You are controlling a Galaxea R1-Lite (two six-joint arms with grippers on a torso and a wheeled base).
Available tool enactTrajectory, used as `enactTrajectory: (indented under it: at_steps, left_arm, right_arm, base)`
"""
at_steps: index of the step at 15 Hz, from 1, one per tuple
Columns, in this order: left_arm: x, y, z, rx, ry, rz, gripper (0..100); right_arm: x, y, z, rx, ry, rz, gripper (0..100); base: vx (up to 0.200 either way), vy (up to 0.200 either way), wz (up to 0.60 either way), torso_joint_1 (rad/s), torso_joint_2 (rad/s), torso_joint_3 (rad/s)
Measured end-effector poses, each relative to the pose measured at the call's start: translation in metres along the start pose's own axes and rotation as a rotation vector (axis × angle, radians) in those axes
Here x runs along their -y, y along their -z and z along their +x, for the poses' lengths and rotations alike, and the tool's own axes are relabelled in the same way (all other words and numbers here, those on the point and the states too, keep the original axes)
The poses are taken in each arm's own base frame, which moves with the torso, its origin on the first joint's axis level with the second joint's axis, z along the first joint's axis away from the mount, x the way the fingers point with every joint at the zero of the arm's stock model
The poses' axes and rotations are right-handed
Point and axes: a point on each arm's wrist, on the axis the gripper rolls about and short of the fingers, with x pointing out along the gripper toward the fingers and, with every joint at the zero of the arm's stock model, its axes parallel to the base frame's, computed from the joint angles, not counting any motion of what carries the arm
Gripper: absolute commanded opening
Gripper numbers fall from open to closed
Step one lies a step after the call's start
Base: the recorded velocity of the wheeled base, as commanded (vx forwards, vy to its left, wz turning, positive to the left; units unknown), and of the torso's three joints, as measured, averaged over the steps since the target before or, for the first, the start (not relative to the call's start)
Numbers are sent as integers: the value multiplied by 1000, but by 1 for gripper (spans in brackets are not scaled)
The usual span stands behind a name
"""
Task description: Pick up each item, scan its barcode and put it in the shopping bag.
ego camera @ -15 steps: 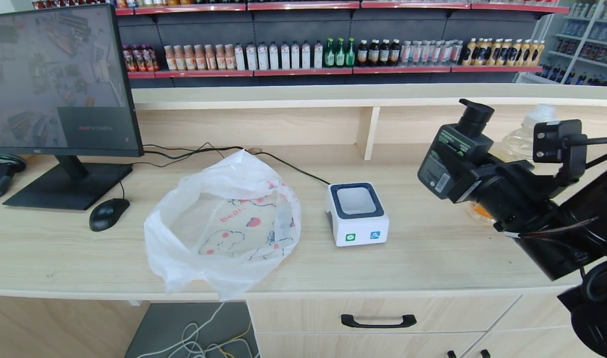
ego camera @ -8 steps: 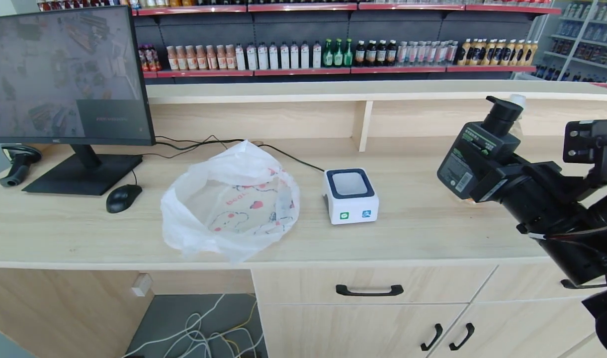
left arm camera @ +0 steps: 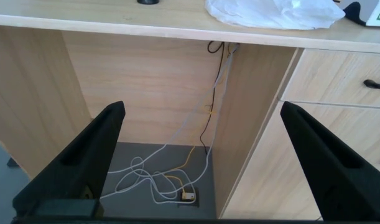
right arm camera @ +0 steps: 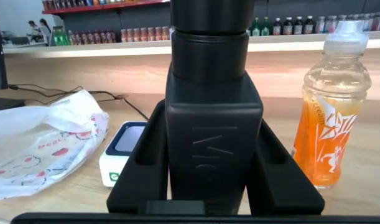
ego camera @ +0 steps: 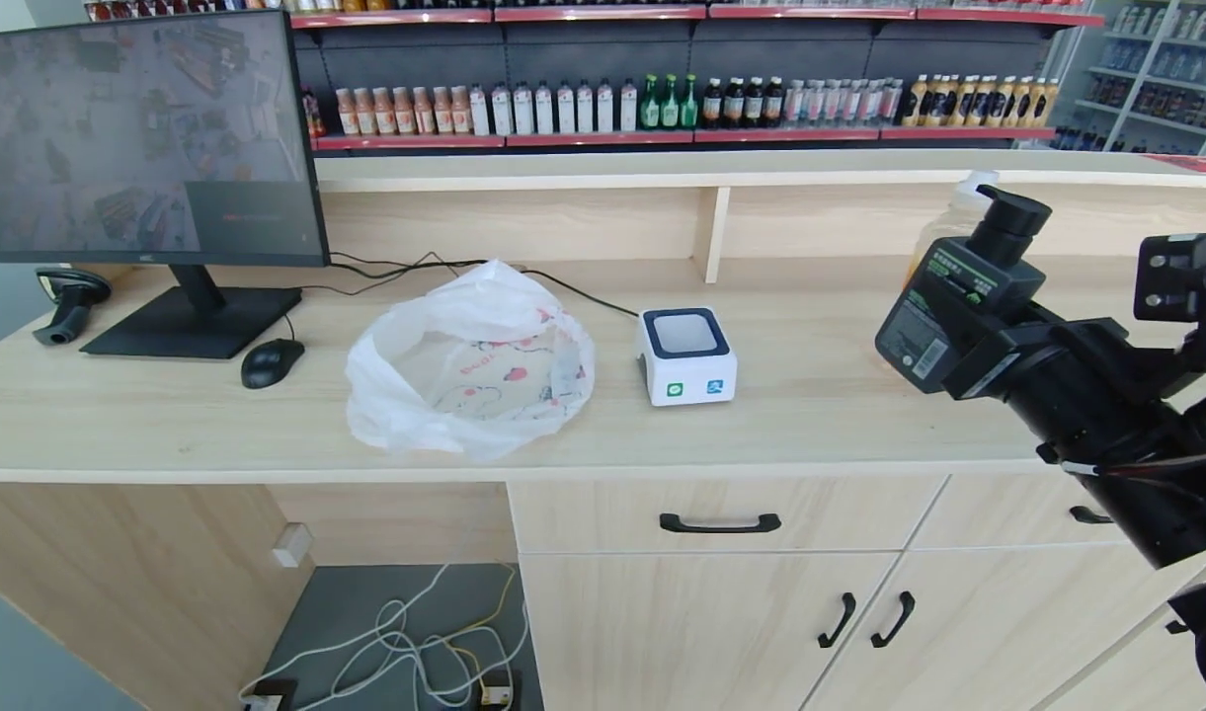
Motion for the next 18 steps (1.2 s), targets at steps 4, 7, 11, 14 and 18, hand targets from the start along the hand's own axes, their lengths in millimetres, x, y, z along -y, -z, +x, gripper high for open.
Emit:
enactTrajectory:
  at_steps: [4,7,11,14,18]
  left_arm:
    - [0,0,0,0,0,0,100]
    - [0,0,0,0,0,0,100]
    - [0,0,0,0,1,0,100]
    - [0,0,0,0,1,0,100]
    - [0,0,0,0,0,1,100]
  right_arm:
    - [0,-1,0,3,-1,1,0]
    - [0,-2,1,10,0,1,0]
    - [0,-3,1,16,-2,1,0]
    - [-1,-3,0,12,-4,1,0]
    - [-1,-3,2,16,-5,2,0]
  base:
    - [0,200,0,8,7,0]
    - [0,200,0,-2,-2,4]
    - [0,200,0,5,4,0]
    - [0,0,0,0,0,0]
    - [0,0,0,0,0,0]
